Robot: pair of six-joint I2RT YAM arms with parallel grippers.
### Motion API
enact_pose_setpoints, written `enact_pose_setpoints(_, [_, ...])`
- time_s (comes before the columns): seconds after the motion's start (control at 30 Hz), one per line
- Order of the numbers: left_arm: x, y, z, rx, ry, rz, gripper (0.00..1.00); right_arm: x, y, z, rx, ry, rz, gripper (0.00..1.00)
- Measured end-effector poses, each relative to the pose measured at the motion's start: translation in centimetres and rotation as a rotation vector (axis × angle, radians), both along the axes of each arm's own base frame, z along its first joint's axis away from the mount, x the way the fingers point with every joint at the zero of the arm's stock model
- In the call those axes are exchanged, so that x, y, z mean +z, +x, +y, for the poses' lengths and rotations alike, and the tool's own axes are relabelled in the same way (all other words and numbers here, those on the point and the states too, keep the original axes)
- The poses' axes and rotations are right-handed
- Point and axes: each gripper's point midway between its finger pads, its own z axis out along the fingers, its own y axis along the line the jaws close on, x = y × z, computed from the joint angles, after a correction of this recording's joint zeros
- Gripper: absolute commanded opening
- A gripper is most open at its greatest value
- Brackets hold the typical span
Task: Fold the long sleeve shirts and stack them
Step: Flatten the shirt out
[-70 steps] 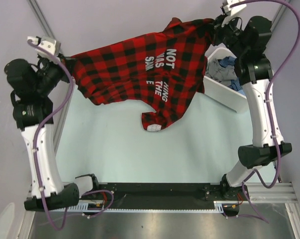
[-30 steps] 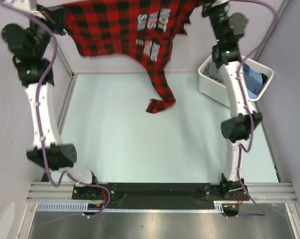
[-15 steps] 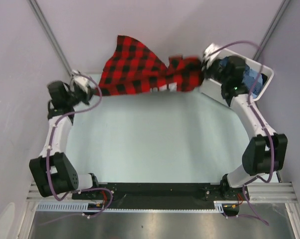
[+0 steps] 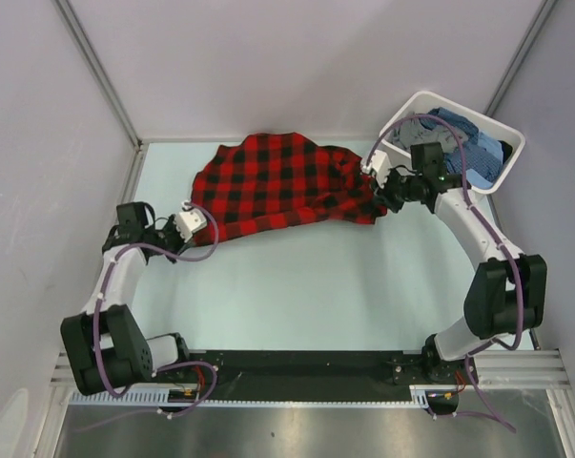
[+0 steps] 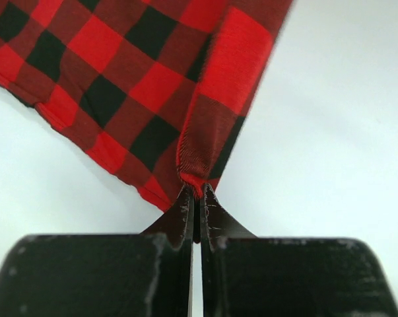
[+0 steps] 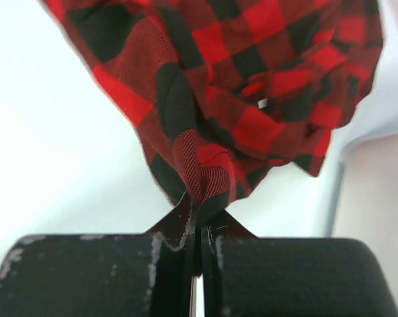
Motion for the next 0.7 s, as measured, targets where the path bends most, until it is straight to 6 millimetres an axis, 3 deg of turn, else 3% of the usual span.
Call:
enact_pose_setpoints(0.1, [1.1,-1.6,-0.2,-0.063,0.051,-0.024,0.00,1.4,-1.5,-0.2,0.031,-0.016,0.003,0.00])
enact_pose_setpoints(0.2, [1.8,-4.0,-0.6,-0.124,0.098,-0.036,0.00,0.2,-6.0,-0.8,0.061,-0.048,0.059,0.00])
enact_pose_setpoints(0.23, [1.7,-4.9,-0.8,-0.141,0.107,-0.028,0.03,-0.7,-8.0,-0.9,0.079,-0.065,0.087,0.07])
enact_pose_setpoints(0.27, [1.3,-6.0,-0.9,-0.168,0.127,-0.022,0.12,-1.8,-10.1,-1.1,0.096,-0.086,0.117,0.18])
enact_pose_setpoints(0.3, [0.7,-7.4,-1.0,-0.194,0.143,0.001,0.35,-2.7,-12.1,-1.2,0.118,-0.105,0.148,0.33])
enact_pose_setpoints(0.33, [0.0,-8.9,-1.2,-0.221,0.157,0.030,0.40,-3.8,-14.3,-1.2,0.154,-0.138,0.176,0.71])
enact_pose_setpoints(0.37, [-0.7,-10.2,-1.2,-0.249,0.176,0.059,0.43,-4.5,-16.3,-1.1,0.183,-0.159,0.202,0.87])
enact_pose_setpoints(0.47, [-1.5,-13.3,-1.3,-0.287,0.200,0.125,0.52,-5.0,-20.6,-1.5,0.256,-0.213,0.232,0.95])
enact_pose_setpoints(0.57, [-0.6,-14.4,-1.6,-0.303,0.197,0.144,0.69,-3.1,-21.2,-2.1,0.244,-0.217,0.224,0.98])
enact_pose_setpoints(0.6, [0.0,-14.2,-1.7,-0.304,0.184,0.146,0.79,-2.2,-20.7,-2.0,0.231,-0.208,0.224,0.97])
enact_pose_setpoints(0.7, [2.5,-12.3,-2.1,-0.275,0.118,0.141,0.87,-0.4,-17.7,-1.5,0.154,-0.152,0.244,0.91])
